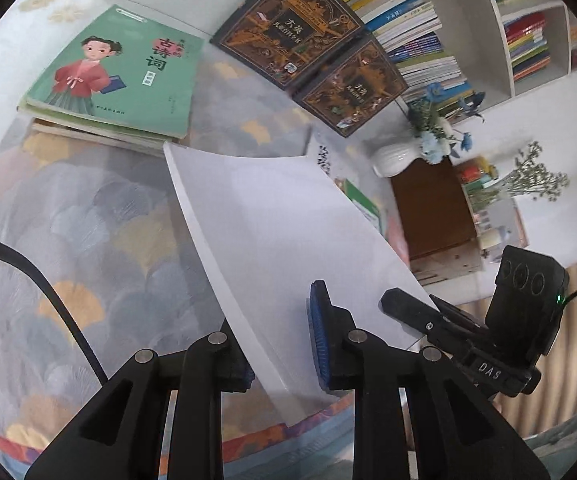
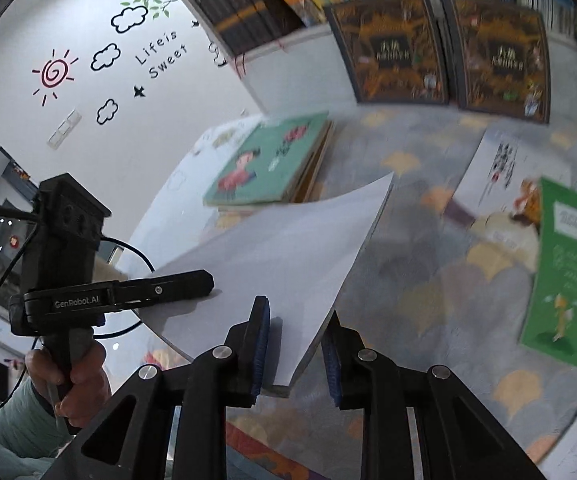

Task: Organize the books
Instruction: 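Carry the white booklet with the left gripper to the picture-book stack, then lower the white booklet onto the stack and open the left gripper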

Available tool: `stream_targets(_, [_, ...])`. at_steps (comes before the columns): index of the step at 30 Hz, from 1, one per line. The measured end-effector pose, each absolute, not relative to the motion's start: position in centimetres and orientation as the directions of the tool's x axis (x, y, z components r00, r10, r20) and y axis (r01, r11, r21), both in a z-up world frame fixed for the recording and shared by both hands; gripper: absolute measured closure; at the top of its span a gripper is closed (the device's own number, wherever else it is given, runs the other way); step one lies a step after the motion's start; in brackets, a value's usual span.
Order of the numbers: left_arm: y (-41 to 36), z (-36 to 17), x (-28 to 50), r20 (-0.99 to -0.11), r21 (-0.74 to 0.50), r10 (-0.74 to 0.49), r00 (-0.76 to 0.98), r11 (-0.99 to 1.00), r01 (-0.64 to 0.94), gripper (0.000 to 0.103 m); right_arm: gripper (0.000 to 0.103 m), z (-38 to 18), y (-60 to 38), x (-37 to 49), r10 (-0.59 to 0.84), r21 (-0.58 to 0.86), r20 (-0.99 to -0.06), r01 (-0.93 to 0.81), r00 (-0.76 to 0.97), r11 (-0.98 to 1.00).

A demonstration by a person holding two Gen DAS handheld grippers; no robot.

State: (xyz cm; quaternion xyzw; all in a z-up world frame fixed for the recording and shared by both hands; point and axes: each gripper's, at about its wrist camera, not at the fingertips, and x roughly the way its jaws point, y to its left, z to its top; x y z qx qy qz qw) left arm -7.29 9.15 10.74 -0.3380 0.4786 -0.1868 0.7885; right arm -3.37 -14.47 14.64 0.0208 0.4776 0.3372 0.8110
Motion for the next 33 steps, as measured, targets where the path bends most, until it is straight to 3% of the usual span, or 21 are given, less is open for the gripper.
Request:
stream_targets(7, [9.1, 11.3, -6.6, -0.589, -0.748, -0.687, 0.425, 0.663, 0.035, 0.083, 0.077, 15.9, -14.0, -3.3, 0.527, 0.355, -0.799, -0.479, 0.291, 0.803])
stream_targets(14, [12.6, 13.6, -3.0, -0.555, -0.721, -0.671, 0.492, 0.683, 0.117, 0.082, 0.077, 18.1, -11.4, -1.0, 0.543, 0.355, -0.752, -0.463, 0.375, 0.812])
stream_targets(23, [22.2, 10.5, 3.5, -0.634, -0.608, -0.484, 0.603, 0.794, -0.002, 0.082, 0.077, 12.1, -1.4, 9.4, 0.645, 0.46, -0.698, -0.497, 0.31, 0.736])
stream_targets(30, [25.9, 6.8, 6.6, -0.652, -0.628, -0.457, 0.605, 0.772, -0.094, 0.082, 0.077, 8.8, 3.2, 13.7, 0.625, 0.452, -0.734, -0.495, 0.267, 0.742])
stream_targets(33, [26.3, 5.8, 7.2, -0.685, -0.616, -0.444, 0.578, 0.776, -0.133, 0.076, 0.077, 7.3, 3.9, 14.4, 0.622, 0.477, -0.744, -0.456, 0.247, 0.751])
